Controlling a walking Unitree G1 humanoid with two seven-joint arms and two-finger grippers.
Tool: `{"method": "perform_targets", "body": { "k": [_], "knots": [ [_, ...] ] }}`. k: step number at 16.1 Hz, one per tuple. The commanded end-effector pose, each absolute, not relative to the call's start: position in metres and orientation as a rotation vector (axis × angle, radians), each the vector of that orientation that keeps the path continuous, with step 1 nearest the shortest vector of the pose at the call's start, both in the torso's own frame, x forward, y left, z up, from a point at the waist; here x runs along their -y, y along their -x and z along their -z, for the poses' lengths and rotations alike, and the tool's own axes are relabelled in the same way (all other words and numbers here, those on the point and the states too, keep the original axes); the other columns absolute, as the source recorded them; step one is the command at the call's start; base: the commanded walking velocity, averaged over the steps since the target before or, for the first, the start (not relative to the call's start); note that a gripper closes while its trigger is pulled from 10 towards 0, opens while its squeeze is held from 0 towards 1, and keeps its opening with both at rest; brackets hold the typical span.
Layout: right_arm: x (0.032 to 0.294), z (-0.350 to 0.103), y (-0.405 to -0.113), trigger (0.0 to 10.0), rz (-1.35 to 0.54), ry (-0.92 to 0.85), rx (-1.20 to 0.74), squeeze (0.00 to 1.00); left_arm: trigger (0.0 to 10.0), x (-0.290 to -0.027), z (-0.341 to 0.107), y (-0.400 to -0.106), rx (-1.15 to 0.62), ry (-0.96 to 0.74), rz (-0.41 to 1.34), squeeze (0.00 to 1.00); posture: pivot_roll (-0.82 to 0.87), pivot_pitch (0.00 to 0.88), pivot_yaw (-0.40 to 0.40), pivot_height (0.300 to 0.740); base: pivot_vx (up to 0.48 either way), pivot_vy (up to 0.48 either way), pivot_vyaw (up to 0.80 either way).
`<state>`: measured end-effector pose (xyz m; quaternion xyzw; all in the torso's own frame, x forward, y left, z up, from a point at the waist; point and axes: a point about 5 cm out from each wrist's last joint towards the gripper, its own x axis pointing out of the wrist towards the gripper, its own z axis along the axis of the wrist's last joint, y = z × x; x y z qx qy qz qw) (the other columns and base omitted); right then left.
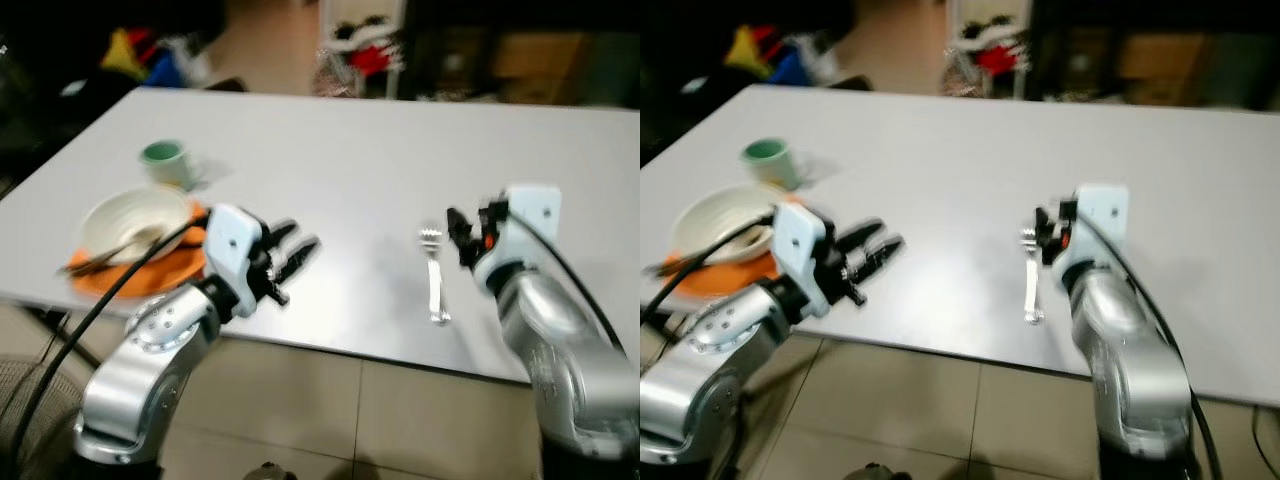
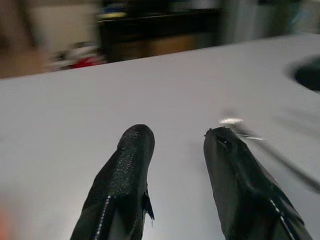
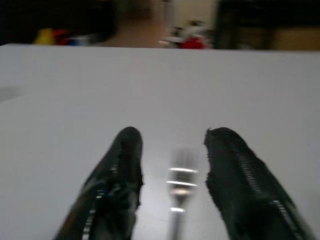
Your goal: Setting the table
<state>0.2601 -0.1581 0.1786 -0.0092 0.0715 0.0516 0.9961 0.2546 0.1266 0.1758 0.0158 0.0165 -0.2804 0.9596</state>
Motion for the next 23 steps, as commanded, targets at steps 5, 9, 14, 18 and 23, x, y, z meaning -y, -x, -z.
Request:
{"method": "perform_targets", "body": {
  "k": [5, 9, 14, 18, 23],
  "knots": [
    [0.159, -0.186, -0.242, 10.0, -0.140, 0.082, -0.037, 1.00, 10.0, -0.145, -0.182, -0.246, -0.024, -0.092, 0.358, 0.00, 0.08, 0.000, 0.062, 0.740, 0.000, 0.000, 0.80],
    [0.161, -0.171, -0.230, 10.0, -0.105, 0.036, -0.102, 1.00, 10.0, -0.152, -0.175, -0.238, -0.046, -0.122, 0.279, 0.00, 0.06, 0.000, 0.079, 0.740, 0.000, 0.000, 0.80],
    [0.157, -0.165, -0.226, 10.0, -0.135, -0.022, -0.115, 1.00, 10.0, -0.151, -0.175, -0.240, -0.055, -0.098, 0.294, 0.00, 0.05, 0.000, 0.084, 0.740, 0.000, 0.000, 0.80],
    [0.147, -0.171, -0.229, 10.0, -0.203, -0.025, -0.084, 1.00, 10.0, -0.154, -0.171, -0.237, -0.059, -0.086, 0.258, 0.00, 0.06, 0.000, 0.069, 0.740, 0.000, 0.000, 0.80],
    [0.147, -0.170, -0.235, 10.0, -0.213, -0.014, -0.089, 1.00, 10.0, -0.156, -0.171, -0.234, -0.064, -0.080, 0.250, 0.00, 0.08, 0.000, 0.046, 0.740, 0.000, 0.000, 0.80]
  ]
}}
